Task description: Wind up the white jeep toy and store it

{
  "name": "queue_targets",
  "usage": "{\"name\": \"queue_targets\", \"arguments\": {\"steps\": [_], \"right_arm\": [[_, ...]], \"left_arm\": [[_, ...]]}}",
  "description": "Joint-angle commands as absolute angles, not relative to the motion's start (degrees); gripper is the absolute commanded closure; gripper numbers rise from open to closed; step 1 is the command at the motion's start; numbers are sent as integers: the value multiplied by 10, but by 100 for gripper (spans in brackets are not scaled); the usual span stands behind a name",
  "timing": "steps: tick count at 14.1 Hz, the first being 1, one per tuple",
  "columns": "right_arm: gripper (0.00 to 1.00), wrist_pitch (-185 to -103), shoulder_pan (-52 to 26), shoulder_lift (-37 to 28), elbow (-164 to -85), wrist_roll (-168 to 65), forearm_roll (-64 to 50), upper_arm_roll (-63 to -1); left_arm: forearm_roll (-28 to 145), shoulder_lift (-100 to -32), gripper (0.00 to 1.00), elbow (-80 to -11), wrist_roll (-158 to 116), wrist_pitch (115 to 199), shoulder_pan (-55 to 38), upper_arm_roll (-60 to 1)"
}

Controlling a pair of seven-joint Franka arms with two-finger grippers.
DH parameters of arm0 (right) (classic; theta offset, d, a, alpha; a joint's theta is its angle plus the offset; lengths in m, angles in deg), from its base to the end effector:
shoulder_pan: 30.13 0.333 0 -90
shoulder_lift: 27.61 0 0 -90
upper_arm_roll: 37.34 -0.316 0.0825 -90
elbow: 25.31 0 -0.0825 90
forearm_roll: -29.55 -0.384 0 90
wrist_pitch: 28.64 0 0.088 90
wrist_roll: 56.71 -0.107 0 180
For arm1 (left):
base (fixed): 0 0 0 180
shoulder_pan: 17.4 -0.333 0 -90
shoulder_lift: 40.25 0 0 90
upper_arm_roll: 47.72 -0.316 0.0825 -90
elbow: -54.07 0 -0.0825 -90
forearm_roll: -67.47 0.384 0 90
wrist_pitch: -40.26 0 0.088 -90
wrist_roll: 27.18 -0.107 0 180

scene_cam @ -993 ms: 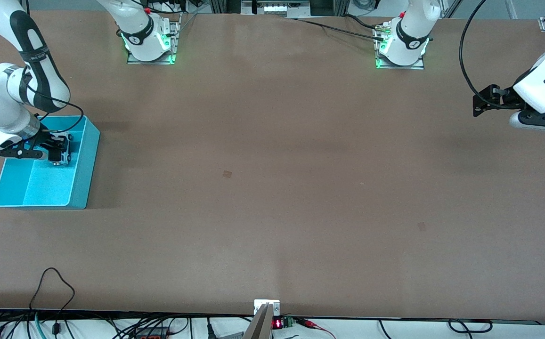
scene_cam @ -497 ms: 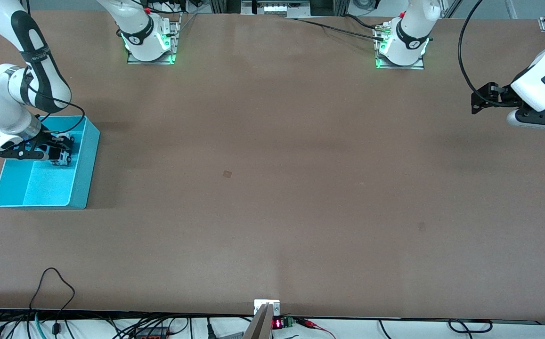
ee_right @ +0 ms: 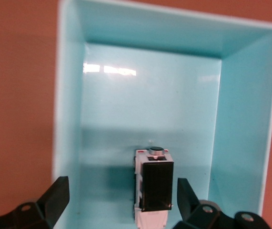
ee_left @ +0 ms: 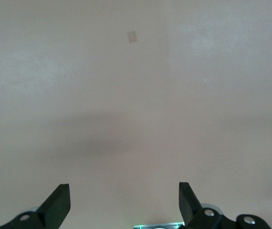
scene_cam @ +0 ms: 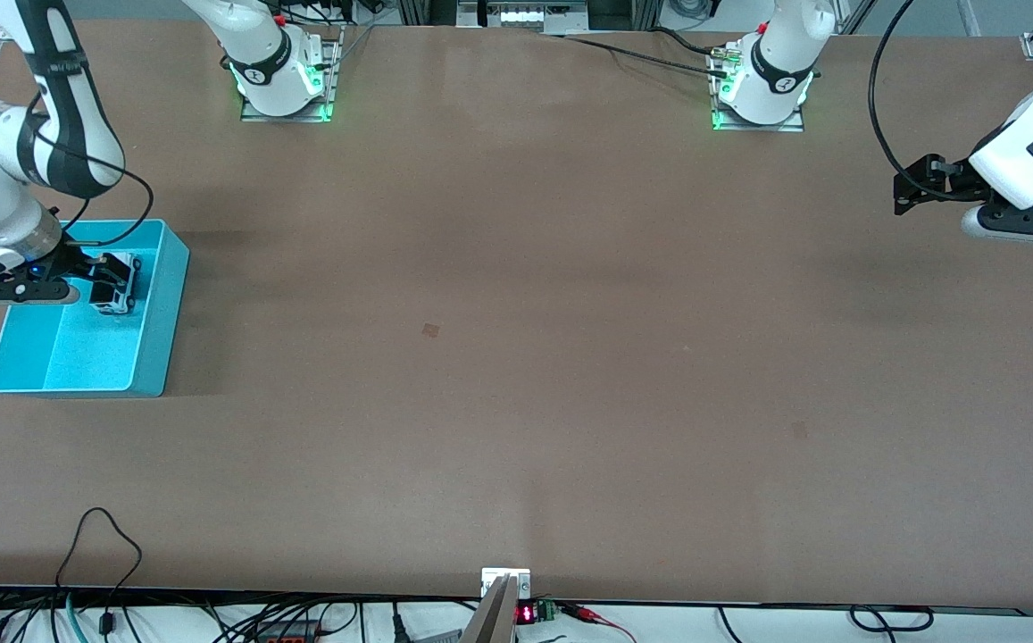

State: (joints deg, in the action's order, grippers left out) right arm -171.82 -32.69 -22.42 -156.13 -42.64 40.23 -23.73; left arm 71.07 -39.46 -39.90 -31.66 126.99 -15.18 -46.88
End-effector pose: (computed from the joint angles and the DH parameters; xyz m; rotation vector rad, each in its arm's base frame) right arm 0.5166 -0.1482 0.3273 2.9646 0.1602 0.1256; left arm 0.5412 -0.0219 0.5952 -3.0684 0.2021 0.1745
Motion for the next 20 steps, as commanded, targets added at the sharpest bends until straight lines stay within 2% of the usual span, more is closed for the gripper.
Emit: {"name": "queue_targets", "arguments": {"steps": [1,3,8,14,17,20], "right_arm": [[0,-1674,-292,-274,-1554,-422,404,-235],[0,-1644,-266,-285,-1529,-423,404,-235],[0,-1460,-207,-291,-1407,-492,352,-238],[0,-1346,-283,-309,-1297,-517,305,-359],[0,-1282,-286,-309,-1234,-518,305,-386],[0,-1228,-286,-312,-1205,-568,274,-391]], "left_arm": [[704,-388,0,-395,-308,1260,-148,-469],[704,-388,0,-395,-308,1260,-148,-469],[704,-388,0,-394,-308,1260,-147,-465],[704,-388,0,-394,-308,1258,-151,-461],[704,-388,0,-395,-308,1257,-153,-461],[704,-388,0,-394,-307,1258,-153,-461]]}}
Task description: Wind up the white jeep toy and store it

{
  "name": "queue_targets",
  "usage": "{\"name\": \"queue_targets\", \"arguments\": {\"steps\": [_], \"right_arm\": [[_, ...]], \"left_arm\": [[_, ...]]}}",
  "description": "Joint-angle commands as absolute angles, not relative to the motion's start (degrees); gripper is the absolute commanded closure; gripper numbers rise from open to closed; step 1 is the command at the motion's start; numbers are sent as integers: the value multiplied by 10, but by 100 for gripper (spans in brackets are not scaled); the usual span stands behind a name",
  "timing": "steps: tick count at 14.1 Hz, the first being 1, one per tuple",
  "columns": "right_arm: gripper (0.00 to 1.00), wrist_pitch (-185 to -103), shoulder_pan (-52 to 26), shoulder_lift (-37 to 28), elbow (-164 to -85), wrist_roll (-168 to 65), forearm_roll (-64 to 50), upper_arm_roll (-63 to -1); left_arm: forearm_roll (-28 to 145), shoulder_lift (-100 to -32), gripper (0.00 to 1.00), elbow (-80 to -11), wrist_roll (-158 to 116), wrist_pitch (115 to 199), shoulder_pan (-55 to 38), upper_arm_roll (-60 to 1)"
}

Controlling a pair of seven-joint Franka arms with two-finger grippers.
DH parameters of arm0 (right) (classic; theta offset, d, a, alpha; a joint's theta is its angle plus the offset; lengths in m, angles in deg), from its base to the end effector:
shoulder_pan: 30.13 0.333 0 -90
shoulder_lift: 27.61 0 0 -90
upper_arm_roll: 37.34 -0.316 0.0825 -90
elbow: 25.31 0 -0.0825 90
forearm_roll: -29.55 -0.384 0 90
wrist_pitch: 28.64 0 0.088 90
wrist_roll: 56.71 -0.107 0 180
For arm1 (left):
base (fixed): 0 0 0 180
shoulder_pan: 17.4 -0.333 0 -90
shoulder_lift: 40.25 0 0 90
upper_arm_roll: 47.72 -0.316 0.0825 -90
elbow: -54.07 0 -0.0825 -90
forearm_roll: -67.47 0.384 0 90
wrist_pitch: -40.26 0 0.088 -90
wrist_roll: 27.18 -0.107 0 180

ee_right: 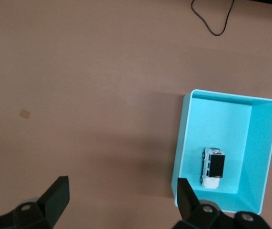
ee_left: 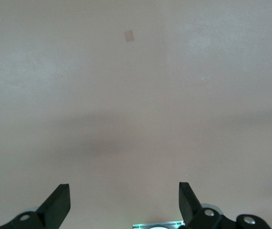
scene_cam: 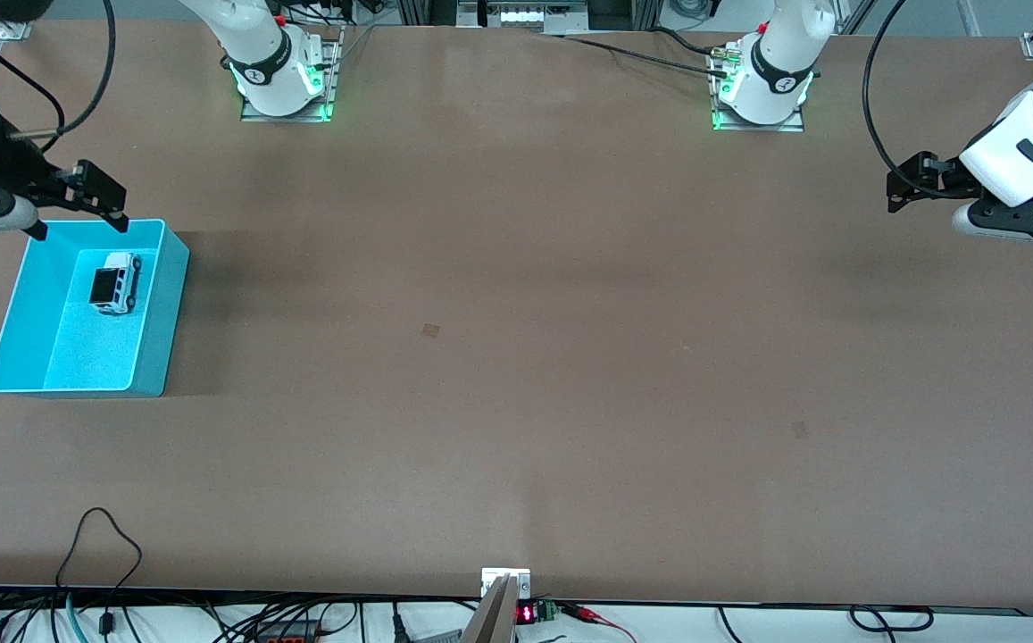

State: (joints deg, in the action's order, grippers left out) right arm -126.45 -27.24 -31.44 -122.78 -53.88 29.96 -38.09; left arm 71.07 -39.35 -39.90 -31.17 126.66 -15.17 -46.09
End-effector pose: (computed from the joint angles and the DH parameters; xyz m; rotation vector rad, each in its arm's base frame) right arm 0.5441 0.0342 0.6114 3.1270 0.1779 0.1141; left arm 0.5396 -0.0295 0.5958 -3.0661 0.2099 0.1792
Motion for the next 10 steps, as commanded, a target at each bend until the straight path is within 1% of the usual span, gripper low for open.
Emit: {"name": "queue_targets", "arguments": {"steps": [1,3,5,10], "right_arm": [[0,-1217,-286,-322,-1204,-569,272,-392],[0,-1202,-285,-338,-1206,-578,272,-397],[0,-1199,-285,-336,-1203,-611,272,-396],[0,-1199,-285,-331,-1197,-609,271,-396]], "left_arm": [[705,-388,0,-394,-307,1258,-153,-461],[705,-388,0,-395,-308,1258,-154,-461],[705,-388,0,-394,-308,1258,-154,-461],[705,-388,0,-394,-308,1258,-154,-461]]}}
